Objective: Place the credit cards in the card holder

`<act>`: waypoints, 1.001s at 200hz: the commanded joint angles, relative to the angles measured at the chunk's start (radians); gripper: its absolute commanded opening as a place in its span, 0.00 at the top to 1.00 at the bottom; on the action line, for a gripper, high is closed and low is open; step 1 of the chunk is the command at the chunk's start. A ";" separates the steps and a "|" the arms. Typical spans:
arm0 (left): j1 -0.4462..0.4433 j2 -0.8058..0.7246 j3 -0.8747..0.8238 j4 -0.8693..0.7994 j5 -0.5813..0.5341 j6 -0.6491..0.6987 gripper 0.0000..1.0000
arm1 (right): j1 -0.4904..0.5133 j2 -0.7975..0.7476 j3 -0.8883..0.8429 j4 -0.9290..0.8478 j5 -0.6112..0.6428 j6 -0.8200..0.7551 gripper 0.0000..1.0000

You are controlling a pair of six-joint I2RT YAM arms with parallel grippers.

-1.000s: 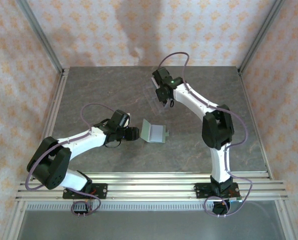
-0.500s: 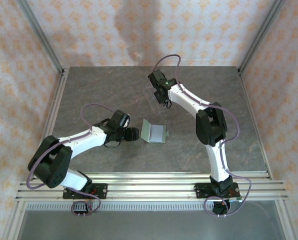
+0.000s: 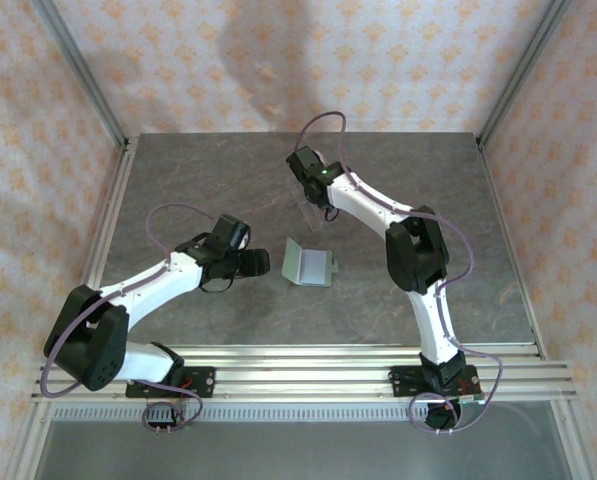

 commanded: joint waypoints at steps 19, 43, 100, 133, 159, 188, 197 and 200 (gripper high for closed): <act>0.008 -0.035 -0.021 -0.046 -0.031 0.028 0.31 | 0.013 0.022 0.053 -0.042 0.114 -0.029 0.44; 0.009 -0.065 -0.042 -0.055 -0.052 0.029 0.31 | 0.021 0.026 0.057 -0.040 0.143 -0.041 0.47; 0.010 -0.096 -0.062 -0.045 -0.046 0.024 0.31 | 0.025 0.037 0.072 -0.075 0.123 -0.028 0.80; 0.011 -0.106 -0.065 -0.053 -0.059 0.025 0.31 | 0.026 0.034 0.073 -0.093 0.100 -0.011 0.90; 0.011 -0.124 -0.061 -0.070 -0.061 0.027 0.31 | 0.025 0.024 0.076 -0.105 0.070 0.007 0.94; 0.013 -0.150 -0.080 -0.058 -0.066 0.025 0.31 | 0.025 0.016 0.091 -0.135 0.032 0.022 0.97; 0.014 -0.153 -0.077 -0.066 -0.067 0.028 0.31 | 0.026 0.017 0.097 -0.145 0.021 0.026 0.98; 0.014 -0.154 -0.076 -0.070 -0.068 0.028 0.31 | 0.026 0.016 0.100 -0.149 0.015 0.026 0.99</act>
